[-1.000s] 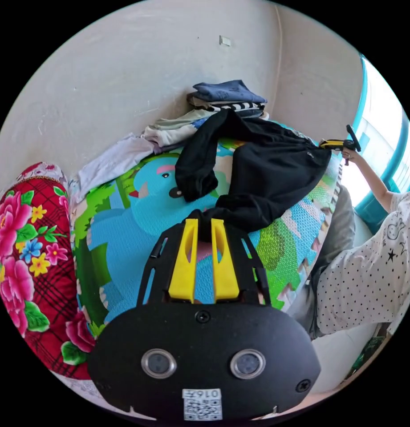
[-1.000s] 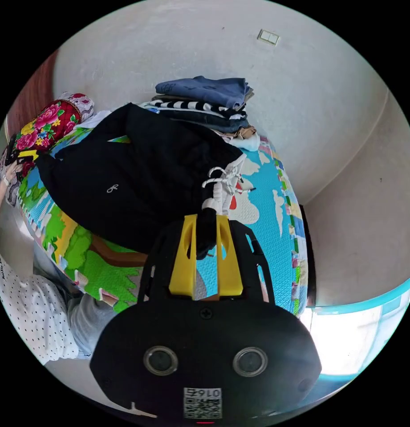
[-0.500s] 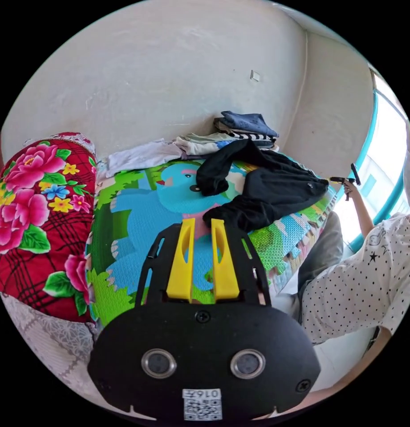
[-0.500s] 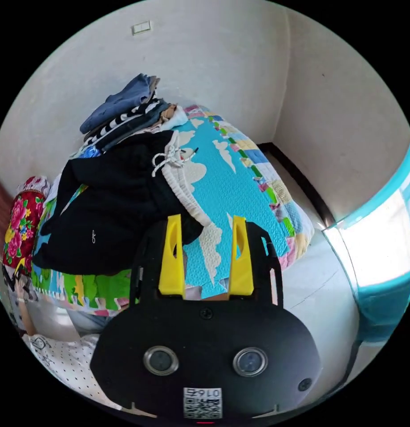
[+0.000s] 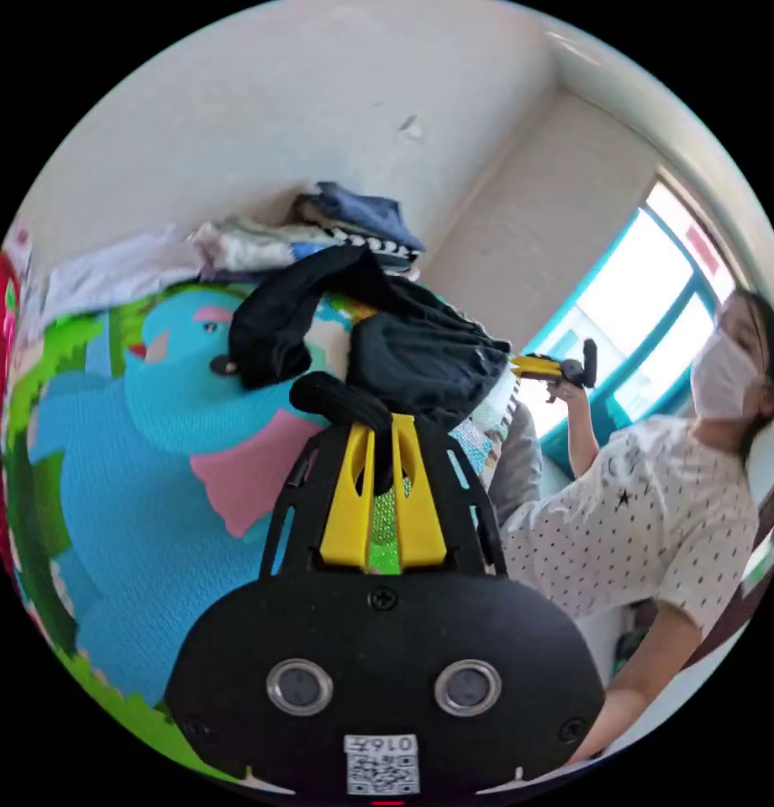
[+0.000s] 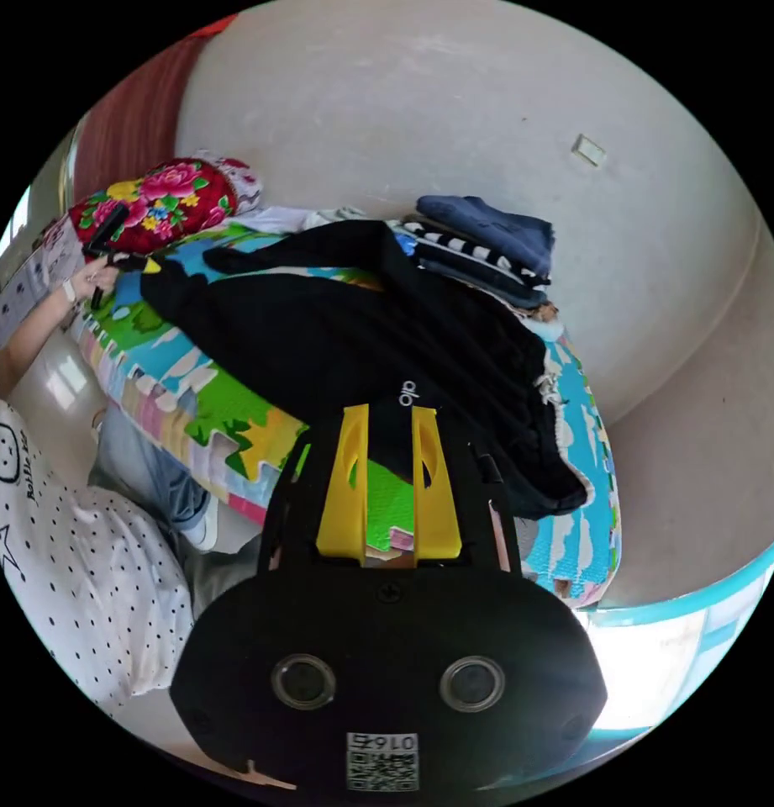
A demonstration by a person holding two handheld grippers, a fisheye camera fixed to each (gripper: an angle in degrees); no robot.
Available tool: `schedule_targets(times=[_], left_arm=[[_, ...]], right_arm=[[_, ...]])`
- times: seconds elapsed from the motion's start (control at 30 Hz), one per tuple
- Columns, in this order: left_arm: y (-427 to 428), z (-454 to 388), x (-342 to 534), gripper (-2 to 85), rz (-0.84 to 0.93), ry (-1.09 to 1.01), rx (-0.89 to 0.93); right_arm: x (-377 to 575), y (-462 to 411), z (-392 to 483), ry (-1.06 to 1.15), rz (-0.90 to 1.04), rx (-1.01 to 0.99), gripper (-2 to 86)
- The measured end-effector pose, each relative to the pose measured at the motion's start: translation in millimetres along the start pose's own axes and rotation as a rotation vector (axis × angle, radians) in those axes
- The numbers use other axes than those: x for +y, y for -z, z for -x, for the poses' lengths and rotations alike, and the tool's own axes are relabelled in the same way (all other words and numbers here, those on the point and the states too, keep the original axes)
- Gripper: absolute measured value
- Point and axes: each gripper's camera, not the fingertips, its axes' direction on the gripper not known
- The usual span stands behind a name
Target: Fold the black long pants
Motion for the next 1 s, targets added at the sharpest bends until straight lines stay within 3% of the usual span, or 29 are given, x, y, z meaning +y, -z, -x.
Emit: schedule_targets(times=[0.1,0.23,0.37,0.57,0.73,0.9,1.0], left_arm=[[5.3,-46.3,2.7,2.7,0.130,-0.283,0.157],[-5.7,-79.4,24.0,3.4,0.366,-0.366,0.140],[-15.4,-102.8,45.8,4.3,0.478,-0.311,0.048],[-9.7,-143.2,52.2,0.4,0.464,-0.315,-0.224],[-2.0,-170.6,12.0,-0.6,0.515,-0.484,-0.494],[11.3,-178.8,-60.2,-0.7,0.487,-0.675,-0.965],[19.0,-183.8,-60.9,-0.7,0.516,-0.764,-0.919]], right_arm=[[-36.9,-10.4,45.3,0.085,-0.002,-0.067,8.0],[-99.6,-12.3,101.1,0.189,-0.098,-0.270,8.5],[-165.4,-17.4,184.4,0.424,-0.141,-0.426,10.6],[-220.2,-41.9,278.3,0.648,-0.022,-0.395,9.7],[-263.9,-17.2,260.2,0.552,-0.095,-0.429,1.2],[-340.1,33.7,219.1,0.349,-0.290,-0.296,0.2],[-359.5,85.5,201.2,0.291,-0.447,-0.296,0.1]])
